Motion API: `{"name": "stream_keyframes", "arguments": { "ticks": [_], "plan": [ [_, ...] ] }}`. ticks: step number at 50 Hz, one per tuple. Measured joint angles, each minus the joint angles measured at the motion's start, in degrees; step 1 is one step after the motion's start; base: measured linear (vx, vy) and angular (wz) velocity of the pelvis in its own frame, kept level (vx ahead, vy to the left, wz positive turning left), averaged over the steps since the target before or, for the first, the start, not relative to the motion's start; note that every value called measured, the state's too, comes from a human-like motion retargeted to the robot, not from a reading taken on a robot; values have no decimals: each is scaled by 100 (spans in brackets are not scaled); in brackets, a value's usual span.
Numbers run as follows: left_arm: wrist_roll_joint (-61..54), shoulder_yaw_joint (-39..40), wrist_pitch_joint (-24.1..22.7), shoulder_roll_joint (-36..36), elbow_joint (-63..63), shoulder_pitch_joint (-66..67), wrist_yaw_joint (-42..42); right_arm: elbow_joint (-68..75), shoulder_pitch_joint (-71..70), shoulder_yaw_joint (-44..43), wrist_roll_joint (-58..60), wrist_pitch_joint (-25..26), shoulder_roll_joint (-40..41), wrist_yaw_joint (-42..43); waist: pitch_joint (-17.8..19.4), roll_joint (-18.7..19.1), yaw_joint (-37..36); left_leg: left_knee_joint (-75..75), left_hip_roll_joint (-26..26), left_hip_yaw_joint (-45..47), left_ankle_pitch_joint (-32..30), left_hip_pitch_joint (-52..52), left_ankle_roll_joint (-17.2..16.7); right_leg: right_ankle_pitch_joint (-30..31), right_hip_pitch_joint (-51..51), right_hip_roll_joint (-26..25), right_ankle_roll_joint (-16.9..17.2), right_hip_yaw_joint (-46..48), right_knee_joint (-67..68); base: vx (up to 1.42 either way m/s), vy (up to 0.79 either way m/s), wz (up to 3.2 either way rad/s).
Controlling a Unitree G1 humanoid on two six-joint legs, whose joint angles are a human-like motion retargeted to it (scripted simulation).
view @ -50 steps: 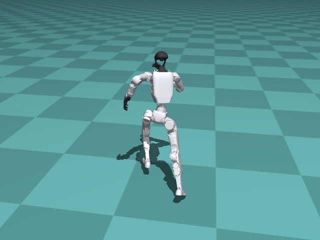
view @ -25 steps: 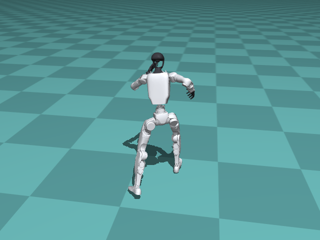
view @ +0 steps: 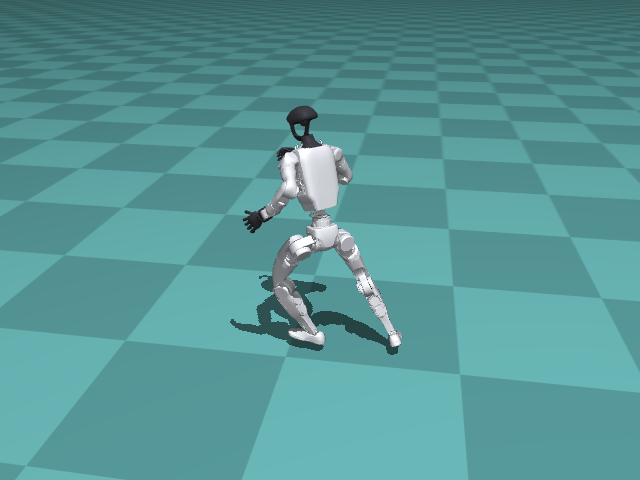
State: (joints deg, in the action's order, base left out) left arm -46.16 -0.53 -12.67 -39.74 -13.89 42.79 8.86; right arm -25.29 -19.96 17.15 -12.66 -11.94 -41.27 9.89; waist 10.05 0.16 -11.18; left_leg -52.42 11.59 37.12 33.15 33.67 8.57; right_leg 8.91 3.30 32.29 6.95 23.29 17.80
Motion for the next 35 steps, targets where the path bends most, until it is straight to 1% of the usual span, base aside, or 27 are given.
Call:
{"name": "stream_keyframes", "arguments": {
  "ticks": [2, 3, 5, 6, 7, 8, 10, 12, 14, 15, 16, 17, 18, 19, 20, 22, 23, 25, 27, 29, 30, 31, 32, 33, 35],
  "plan": [
    [-200, 14, 108, 120, 73, -130, 10, -408, 337, 29, -71, -43, 124, -33, -110, -28, -136, 2120, -269, 546, -373, -557, -337, -105, -155, -427, 243, -856, 373, 79, 38, 176],
    [-221, 38, 176, 192, 121, -251, 49, -542, 462, 120, -104, -47, 178, -59, -119, 59, -219, 3020, -287, 839, -545, -863, -565, -359, -181, -748, 293, -1251, 774, 81, 34, 130],
    [-131, 138, 294, 348, 196, -541, 124, -695, 609, 358, -182, -17, 195, -191, -98, 276, -326, 4206, -222, 1503, -848, -1357, -906, -885, -118, -1232, 232, -1597, 1879, 81, 31, 110],
    [22, 212, 310, 434, 203, -706, 134, -706, 607, 486, -235, 11, 147, -311, -67, 343, -301, 4361, -199, 1618, -959, -1458, -911, -1101, -24, -1251, 82, -1500, 2544, 79, 30, 126],
    [189, 275, 314, 526, 206, -881, 139, -708, 598, 618, -292, 37, 93, -431, -45, 378, -244, 4388, -199, 1599, -995, -1495, -850, -1334, 90, -1201, -83, -1388, 3222, 75, 28, 155],
    [385, 316, 291, 627, 201, -1073, 132, -691, 576, 759, -356, 61, 25, -555, -37, 350, -125, 4158, -247, 1315, -879, -1406, -657, -1603, 241, -1013, -280, -1247, 3928, 70, 26, 195],
    [641, 128, 214, 823, 300, -1843, 297, -549, 480, 1018, -385, 101, 13, -723, 192, 175, 164, 3117, -407, 553, -213, -1062, -118, -2286, 533, -585, -553, -1155, 5242, 62, 22, 261],
    [616, -455, 183, 941, 728, -3117, 618, -85, 366, 1372, -276, 87, 111, -538, 513, 79, 480, 1671, -576, -121, 563, -645, 262, -3058, 850, -452, -556, -1363, 6367, 54, 17, 328],
    [892, -1158, 178, 859, 1179, -4598, 822, 606, 258, 1679, 54, 62, 185, -292, 826, 225, 690, 892, -844, -730, 981, -532, 342, -3576, 1203, -615, -497, -1568, 7218, 51, 19, 344],
    [1145, -1509, 171, 779, 1312, -5333, 854, 942, 218, 1774, 250, 57, 193, -235, 960, 348, 781, 706, -1029, -1052, 1109, -561, 362, -3767, 1390, -733, -480, -1643, 7555, 51, 24, 351],
    [1334, -1773, 113, 710, 1229, -5960, 1055, 1063, 241, 1753, 322, 34, 141, -230, 1043, 505, 896, 706, -1237, -1396, 1139, -675, 370, -3913, 1592, -864, -495, -1685, 7735, 51, 25, 351],
    [1264, -2013, -6, 673, 1028, -6537, 1176, 1118, 279, 1714, 326, 3, 84, -227, 1120, 660, 1013, 758, -1428, -1728, 1137, -822, 345, -4045, 1798, -999, -522, -1727, 7860, 52, 27, 344],
    [674, -2203, -248, 701, 594, -7014, 1135, 1038, 350, 1641, 191, -45, 19, -231, 1186, 812, 1138, 917, -1586, -2039, 1072, -1036, 257, -4147, 2012, -1143, -571, -1772, 7871, 54, 27, 328],
    [789, -2239, -332, 471, 254, -7428, 1020, 898, 480, 1514, 111, -99, -117, -310, 1227, 982, 1281, 1145, -1678, -2332, 957, -1308, 137, -4200, 2207, -1329, -660, -1812, 7766, 55, 26, 311],
    [1257, -2197, -337, 113, -40, -7810, 870, 728, 640, 1359, 58, -158, -290, -426, 1257, 1163, 1432, 1408, -1736, -2617, 816, -1609, 1, -4227, 2392, -1535, -770, -1850, 7603, 59, 26, 293],
    [1425, -1925, -446, -414, -781, -8342, 996, 358, 1061, 848, 148, -206, -593, -545, 1328, 1470, 1778, 2138, -1695, -3203, 277, -2243, -313, -4125, 2663, -1993, -934, -1790, 6847, 64, 26, 292],
    [1550, -1761, -520, -696, -1084, -8512, 1079, 207, 1366, 550, 175, -243, -752, -604, 1306, 1634, 2006, 2494, -1633, -3535, -75, -2522, -470, -4062, 2722, -2195, -976, -1667, 6326, 71, 25, 330],
    [1791, -1471, -685, -1166, -1559, -8707, 1283, -80, 2243, -176, -27, -314, -1061, -770, 1237, 1970, 2605, 3153, -1495, -4298, -946, -3047, -799, -3902, 2602, -2500, -910, -1284, 5014, 77, 23, 387],
    [1857, -1350, -816, -1505, -1809, -8770, 1384, -247, 3273, -916, -300, -315, -1237, -933, 1066, 2141, 3170, 3621, -1435, -4957, -1922, -3429, -1159, -3550, 2335, -2693, -612, -1009, 3436, 84, 16, 410],
    [1990, -1307, -921, -1813, -1895, -8776, 1479, -274, 4059, -1475, -331, -241, -1289, -1115, 849, 2082, 3509, 3844, -1502, -5269, -2700, -3655, -1488, -3177, 2088, -2731, -252, -893, 1815, 88, 4, 357],
    [2081, -1287, -976, -1940, -1907, -8746, 1548, -259, 4382, -1712, -287, -190, -1301, -1213, 733, 1988, 3608, 3877, -1574, -5308, -2989, -3742, -1628, -3043, 1963, -2691, -80, -857, 1030, 90, -5, 313],
    [2152, -1242, -1023, -1969, -1891, -8649, 1629, -237, 4634, -1914, -226, -132, -1273, -1313, 649, 1825, 3637, 3738, -1674, -5199, -3121, -3800, -1699, -3020, 1826, -2584, 61, -851, 380, 91, -10, 296],
    [2194, -1178, -1055, -1950, -1876, -8516, 1670, -214, 4868, -2104, -167, -74, -1235, -1402, 583, 1653, 3645, 3498, -1772, -5055, -3190, -3828, -1749, -3010, 1689, -2466, 186, -864, -196, 91, -14, 280],
    [2179, -1077, -1055, -1837, -1860, -8310, 1631, -190, 5063, -2267, -115, -16, -1177, -1469, 551, 1464, 3610, 3055, -1867, -4840, -3131, -3794, -1756, -3027, 1550, -2327, 280, -915, -623, 90, -17, 270],
    [2074, -788, -965, -1413, -1806, -7750, 1326, -105, 5309, -2477, -22, 73, -1090, -1482, 546, 1104, 3465, 1676, -2015, -4363, -2657, -3480, -1647, -2830, 1303, -1998, 365, -1105, -1043, 85, -21, 256]
  ]
}}
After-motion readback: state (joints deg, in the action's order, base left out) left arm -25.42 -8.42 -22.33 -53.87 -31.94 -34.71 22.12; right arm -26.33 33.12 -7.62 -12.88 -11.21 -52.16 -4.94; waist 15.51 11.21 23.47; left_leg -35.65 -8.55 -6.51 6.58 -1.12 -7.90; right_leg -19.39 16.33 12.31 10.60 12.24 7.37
